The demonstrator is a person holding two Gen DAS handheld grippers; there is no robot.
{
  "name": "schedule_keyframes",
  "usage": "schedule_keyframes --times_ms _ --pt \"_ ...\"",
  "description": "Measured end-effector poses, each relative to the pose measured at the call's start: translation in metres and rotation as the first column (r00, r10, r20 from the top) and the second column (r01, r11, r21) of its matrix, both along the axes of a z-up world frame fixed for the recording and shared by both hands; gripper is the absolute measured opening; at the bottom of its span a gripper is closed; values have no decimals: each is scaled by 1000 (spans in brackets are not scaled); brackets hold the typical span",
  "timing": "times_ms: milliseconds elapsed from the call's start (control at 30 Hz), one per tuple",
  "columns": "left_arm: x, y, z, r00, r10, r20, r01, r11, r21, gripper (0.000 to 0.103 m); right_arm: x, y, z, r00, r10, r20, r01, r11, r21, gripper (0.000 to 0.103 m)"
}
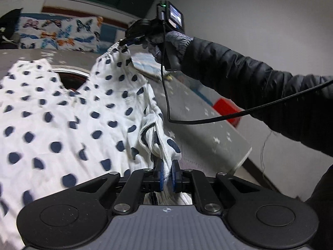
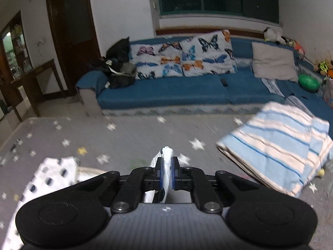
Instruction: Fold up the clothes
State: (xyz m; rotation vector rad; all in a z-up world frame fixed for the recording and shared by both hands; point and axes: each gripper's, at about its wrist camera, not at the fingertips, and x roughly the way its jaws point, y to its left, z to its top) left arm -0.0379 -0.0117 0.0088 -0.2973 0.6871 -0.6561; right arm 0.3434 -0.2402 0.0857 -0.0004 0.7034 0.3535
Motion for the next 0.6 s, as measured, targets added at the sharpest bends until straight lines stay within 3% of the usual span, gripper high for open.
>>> schedule_keyframes --times_ms 333,600 --pt "-36 71 1 980 195 -27 -197 968 -157 8 -5 106 41 995 79 56 -79 997 -11 6" --pt "-55 104 -10 952 292 -88 -304 929 -209 8 -1 201 26 990 143 18 -143 990 -22 6"
